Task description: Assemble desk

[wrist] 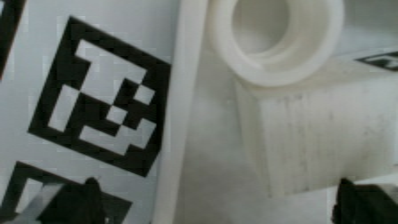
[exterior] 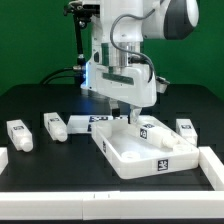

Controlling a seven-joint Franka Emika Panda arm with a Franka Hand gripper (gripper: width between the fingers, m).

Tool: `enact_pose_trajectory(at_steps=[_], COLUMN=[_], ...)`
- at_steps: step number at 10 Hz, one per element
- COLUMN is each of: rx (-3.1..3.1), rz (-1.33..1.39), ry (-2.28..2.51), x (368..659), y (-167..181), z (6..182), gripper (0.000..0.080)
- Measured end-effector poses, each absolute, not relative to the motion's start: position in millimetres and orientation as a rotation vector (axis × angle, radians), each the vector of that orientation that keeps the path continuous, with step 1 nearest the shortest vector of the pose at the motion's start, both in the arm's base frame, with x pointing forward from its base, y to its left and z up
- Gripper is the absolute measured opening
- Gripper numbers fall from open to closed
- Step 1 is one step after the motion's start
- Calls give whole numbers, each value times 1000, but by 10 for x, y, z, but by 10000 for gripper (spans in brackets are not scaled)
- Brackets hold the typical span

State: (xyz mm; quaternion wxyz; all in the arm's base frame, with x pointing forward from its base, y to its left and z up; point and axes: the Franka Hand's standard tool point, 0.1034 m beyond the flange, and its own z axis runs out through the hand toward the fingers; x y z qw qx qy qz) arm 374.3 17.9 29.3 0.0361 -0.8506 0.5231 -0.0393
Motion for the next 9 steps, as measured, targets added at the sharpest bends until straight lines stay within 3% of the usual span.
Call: enact_pose_trajectory(at_steps=[2, 4, 6, 9], rx=[-2613, -2549, -2534, -2555], rz=[-129, -187, -211, -187], ry=[1599, 1641, 1644, 1626], x=[3760, 3872, 3918, 3883], y=[134, -17, -51, 28], z=[322, 530, 599, 530], gripper=[649, 649, 649, 649])
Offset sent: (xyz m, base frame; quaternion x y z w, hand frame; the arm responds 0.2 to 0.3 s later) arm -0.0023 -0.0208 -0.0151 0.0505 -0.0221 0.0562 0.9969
